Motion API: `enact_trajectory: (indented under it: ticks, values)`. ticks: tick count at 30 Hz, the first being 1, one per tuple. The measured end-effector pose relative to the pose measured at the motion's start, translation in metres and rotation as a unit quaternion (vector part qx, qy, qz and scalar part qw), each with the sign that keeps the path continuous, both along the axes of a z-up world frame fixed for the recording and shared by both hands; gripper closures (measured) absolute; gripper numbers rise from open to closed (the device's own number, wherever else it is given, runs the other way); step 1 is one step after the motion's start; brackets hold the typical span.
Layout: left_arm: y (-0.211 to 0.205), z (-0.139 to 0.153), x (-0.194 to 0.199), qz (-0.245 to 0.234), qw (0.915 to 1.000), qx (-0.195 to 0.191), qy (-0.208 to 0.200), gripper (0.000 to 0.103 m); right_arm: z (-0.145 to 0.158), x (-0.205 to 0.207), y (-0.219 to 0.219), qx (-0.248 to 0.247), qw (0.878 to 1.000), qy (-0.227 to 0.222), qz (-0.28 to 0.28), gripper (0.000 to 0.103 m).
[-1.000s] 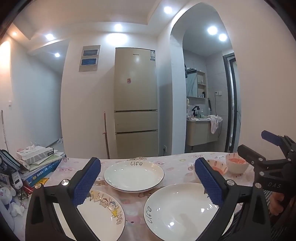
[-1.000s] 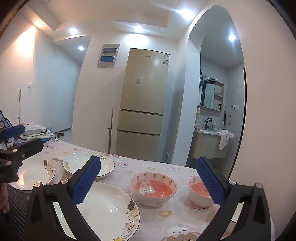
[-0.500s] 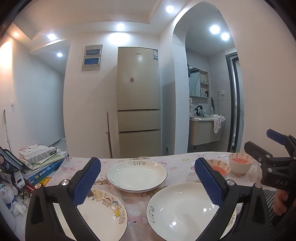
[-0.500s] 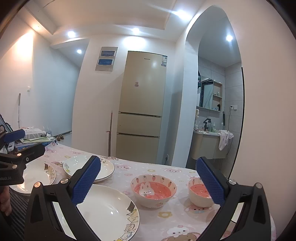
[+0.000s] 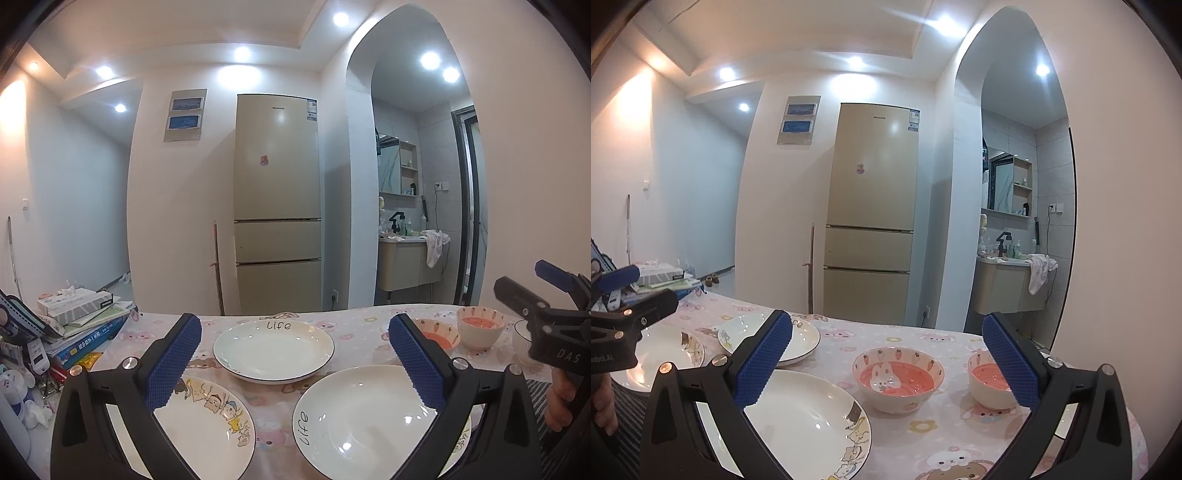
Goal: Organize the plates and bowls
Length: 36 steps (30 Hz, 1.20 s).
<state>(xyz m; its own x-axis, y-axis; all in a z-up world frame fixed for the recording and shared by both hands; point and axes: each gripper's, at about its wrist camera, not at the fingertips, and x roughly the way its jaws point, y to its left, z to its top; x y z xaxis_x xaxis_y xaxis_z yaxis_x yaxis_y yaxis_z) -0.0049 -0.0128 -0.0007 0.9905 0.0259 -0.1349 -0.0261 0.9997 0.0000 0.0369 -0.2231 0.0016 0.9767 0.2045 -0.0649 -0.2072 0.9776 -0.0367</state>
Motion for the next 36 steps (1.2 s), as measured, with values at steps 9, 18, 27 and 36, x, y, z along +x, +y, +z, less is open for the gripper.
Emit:
enact_trajectory:
  ticks: [9, 18, 27, 36]
  values:
    - [0.0018, 0.003, -0.0032, 0.002, 1.0, 0.0, -0.005, 0.0, -0.0009, -0.0039, -0.0015, 0.016, 0.998, -0.009, -0.052, 0.0]
    - [0.0009, 0.0012, -0.0008, 0.001, 1.0, 0.0, 0.0, 0.0, -0.0034, -0.004, 0.0039, -0.002, 1.0, 0.015, -0.006, 0.0]
    - [0.0006, 0.0029, -0.0016, -0.009, 0.9999, -0.003, -0.005, 0.0, -0.0045, -0.0008, 0.0028, 0.0, 1.0, 0.023, -0.011, 0.0]
    - [-0.003, -0.0023, 0.0057, 0.007, 0.9999, 0.008, 0.012, 0.0, -0.0041, 0.0006, 0.0032, -0.001, 0.999, 0.029, -0.023, 0.0]
